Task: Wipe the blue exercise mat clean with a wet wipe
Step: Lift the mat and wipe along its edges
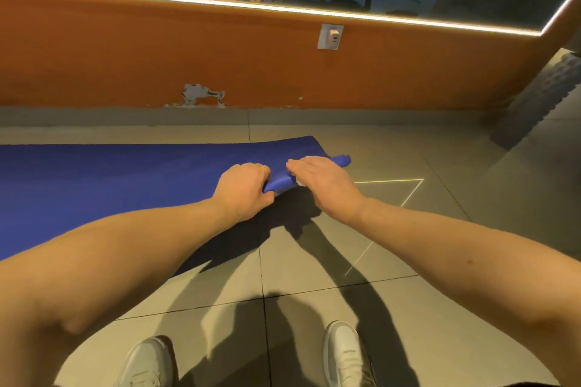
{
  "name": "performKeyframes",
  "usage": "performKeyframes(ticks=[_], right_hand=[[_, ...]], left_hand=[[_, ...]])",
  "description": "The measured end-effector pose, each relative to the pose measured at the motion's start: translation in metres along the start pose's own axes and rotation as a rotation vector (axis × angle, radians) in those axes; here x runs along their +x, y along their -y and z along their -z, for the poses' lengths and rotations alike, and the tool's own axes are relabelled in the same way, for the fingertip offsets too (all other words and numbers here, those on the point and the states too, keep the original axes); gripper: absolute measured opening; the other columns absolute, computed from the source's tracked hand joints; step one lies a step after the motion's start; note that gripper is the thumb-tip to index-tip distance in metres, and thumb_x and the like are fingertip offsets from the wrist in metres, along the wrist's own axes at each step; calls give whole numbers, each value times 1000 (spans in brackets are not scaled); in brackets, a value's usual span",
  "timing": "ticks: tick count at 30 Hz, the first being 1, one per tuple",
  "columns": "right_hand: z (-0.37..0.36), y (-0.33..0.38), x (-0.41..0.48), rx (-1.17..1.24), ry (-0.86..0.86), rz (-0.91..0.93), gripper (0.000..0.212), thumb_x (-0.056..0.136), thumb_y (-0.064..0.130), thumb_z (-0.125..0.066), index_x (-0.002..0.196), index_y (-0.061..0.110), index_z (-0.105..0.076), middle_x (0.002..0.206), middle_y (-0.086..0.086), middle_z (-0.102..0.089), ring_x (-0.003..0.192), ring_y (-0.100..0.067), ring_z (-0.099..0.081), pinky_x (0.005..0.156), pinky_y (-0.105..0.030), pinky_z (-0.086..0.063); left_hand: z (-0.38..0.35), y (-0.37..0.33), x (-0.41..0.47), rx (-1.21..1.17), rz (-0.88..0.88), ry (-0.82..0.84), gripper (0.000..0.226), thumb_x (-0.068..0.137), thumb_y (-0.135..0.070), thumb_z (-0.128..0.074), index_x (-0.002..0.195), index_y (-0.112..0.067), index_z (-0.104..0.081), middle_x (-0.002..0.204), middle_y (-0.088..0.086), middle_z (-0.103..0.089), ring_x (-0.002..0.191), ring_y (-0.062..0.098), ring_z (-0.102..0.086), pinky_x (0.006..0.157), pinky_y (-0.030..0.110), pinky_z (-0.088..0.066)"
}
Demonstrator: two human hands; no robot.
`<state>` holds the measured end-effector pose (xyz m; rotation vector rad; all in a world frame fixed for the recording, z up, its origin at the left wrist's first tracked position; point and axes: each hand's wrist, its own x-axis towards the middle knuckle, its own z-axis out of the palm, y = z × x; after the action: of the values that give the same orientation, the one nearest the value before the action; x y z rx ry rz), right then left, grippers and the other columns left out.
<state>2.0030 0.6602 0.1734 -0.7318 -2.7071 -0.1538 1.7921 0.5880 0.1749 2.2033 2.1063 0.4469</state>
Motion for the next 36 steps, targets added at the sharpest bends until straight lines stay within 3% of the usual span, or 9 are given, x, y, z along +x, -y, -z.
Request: performKeyframes(ticks=[8,11,14,18,21,24,27,33,36], right_hand=[[28,-51,-16,-138,-131,11,48,90,3,-42,125,13,-72,132,-10,-68,120,-28,-67,107,-38,-39],[33,-55,-15,-174,-186,-69,44,87,-4,-54,123,10,-74,128,-12,-70,116,-30,-69,102,-38,-39],[21,-34,0,-171,-206,-29,48,76,-12,-66,119,6,-74,123,-14,-72,115,-32,-69,104,-41,-44],[-1,13,29,-135,-82,68,72,48,-17,-87,116,0,-73,116,-17,-74,111,-34,-71,100,-50,-52],[5,17,41,4,-33,-76,74,74,-20,-70,142,4,-56,144,-16,-58,137,-36,-52,117,-48,-37],[9,3,39,-3,-51,23,53,75,-20,-64,121,7,-67,149,-16,-53,140,-35,-48,118,-53,-35],[11,-20,31,-96,-83,108,43,82,-6,-69,119,14,-68,150,-16,-52,135,-37,-49,113,-51,-37],[21,-25,23,-21,-74,119,38,100,32,-47,131,24,-66,147,-3,-56,126,-26,-48,115,-48,-29],[15,-32,29,-16,-92,131,35,106,34,-46,130,21,-67,138,-1,-63,112,-26,-55,105,-42,-36]], left_hand=[[9,6,9,-85,37,-25,25,83,-48,-67,88,-24,-65,77,-4,-64,69,18,-59,58,35,-52],[10,8,12,-93,71,-38,19,83,-43,-67,88,-24,-64,78,-6,-64,69,15,-59,51,27,-43],[10,10,17,-94,94,-57,19,81,-42,-68,88,-25,-66,77,-6,-64,71,16,-60,57,32,-52],[6,8,20,-89,106,-80,21,80,-45,-68,89,-26,-66,81,-7,-64,74,15,-59,65,36,-55],[8,15,20,-120,149,-101,16,79,-40,-68,86,-26,-64,78,-7,-63,73,16,-58,62,36,-54],[11,19,20,-137,144,-99,16,78,-40,-69,85,-26,-64,76,-7,-62,70,16,-59,61,37,-54],[14,21,21,-148,148,-101,17,78,-41,-69,86,-26,-65,75,-7,-63,70,16,-59,61,38,-55],[10,24,21,-130,156,-81,18,79,-42,-68,88,-27,-64,77,-8,-62,70,15,-58,62,37,-55],[7,24,20,-117,153,-65,17,80,-42,-68,90,-28,-64,77,-9,-61,70,13,-57,62,36,-56]])
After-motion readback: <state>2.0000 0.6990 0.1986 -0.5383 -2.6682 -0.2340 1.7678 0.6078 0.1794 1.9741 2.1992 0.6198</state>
